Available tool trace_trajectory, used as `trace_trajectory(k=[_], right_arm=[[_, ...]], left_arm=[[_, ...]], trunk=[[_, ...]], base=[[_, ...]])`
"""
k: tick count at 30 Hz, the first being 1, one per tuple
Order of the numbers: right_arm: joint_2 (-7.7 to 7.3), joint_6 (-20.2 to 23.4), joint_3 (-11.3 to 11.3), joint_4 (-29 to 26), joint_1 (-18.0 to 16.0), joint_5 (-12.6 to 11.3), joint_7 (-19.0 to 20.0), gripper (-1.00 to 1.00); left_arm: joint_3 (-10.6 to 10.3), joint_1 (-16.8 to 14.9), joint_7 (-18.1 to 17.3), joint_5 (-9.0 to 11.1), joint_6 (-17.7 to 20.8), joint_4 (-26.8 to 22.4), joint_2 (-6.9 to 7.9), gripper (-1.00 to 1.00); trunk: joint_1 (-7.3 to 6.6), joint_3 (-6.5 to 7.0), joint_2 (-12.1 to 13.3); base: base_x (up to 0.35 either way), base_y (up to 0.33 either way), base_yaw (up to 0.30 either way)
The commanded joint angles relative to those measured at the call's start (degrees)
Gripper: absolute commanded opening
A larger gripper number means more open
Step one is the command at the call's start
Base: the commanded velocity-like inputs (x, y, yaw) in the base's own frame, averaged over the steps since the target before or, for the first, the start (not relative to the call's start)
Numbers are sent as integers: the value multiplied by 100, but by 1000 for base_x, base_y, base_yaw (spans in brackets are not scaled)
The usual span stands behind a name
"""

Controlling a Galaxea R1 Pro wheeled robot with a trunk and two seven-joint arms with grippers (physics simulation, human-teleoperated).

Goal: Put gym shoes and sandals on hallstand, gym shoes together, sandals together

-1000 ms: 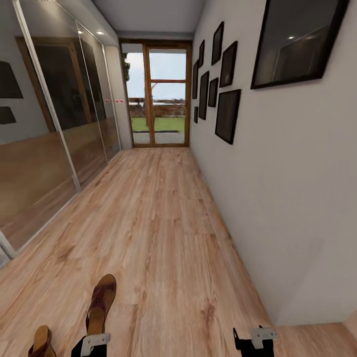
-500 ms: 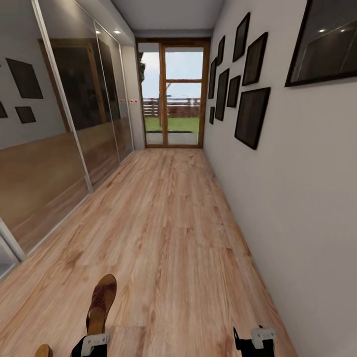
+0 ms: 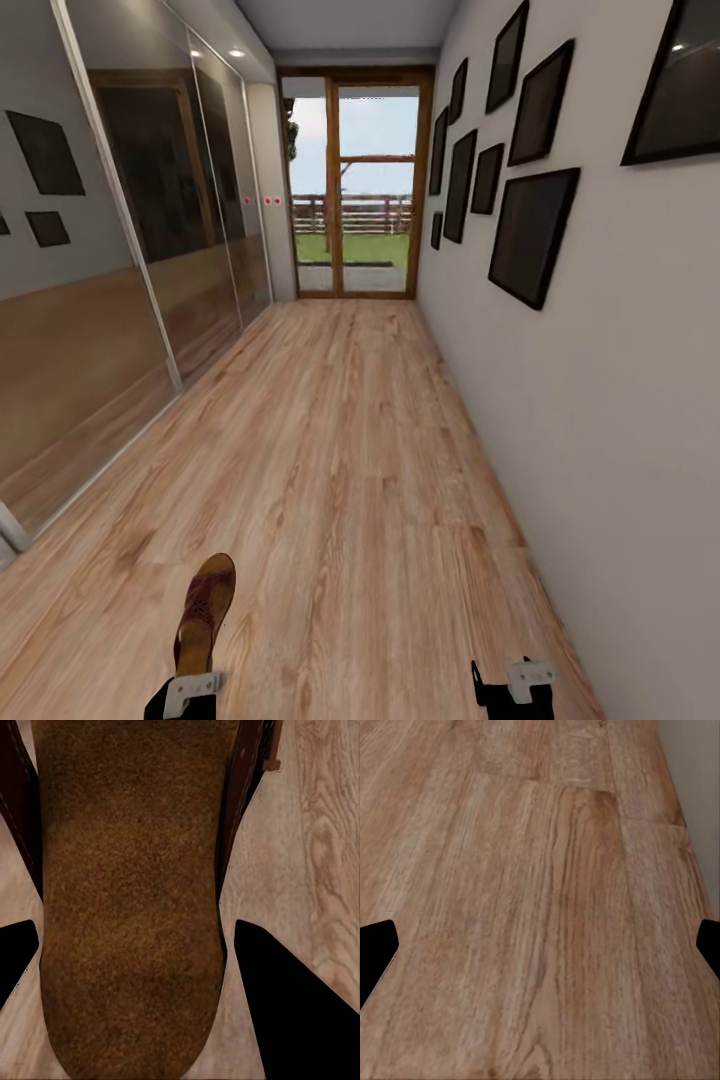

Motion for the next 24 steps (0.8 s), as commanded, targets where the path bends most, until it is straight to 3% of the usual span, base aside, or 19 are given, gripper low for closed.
trace_trajectory(k=[1, 24], right_arm=[[1, -12, -14, 4, -3, 60, -40, 100], [-5, -11, 5, 4, -5, 75, -22, 100]], left_arm=[[29, -5, 5, -55, -19, 4, -2, -100], [37, -5, 7, -49, -19, 13, 2, -100]], trunk=[[2, -14, -2], [2, -167, -2]], base=[[339, 0, 88], [339, 0, 14]])
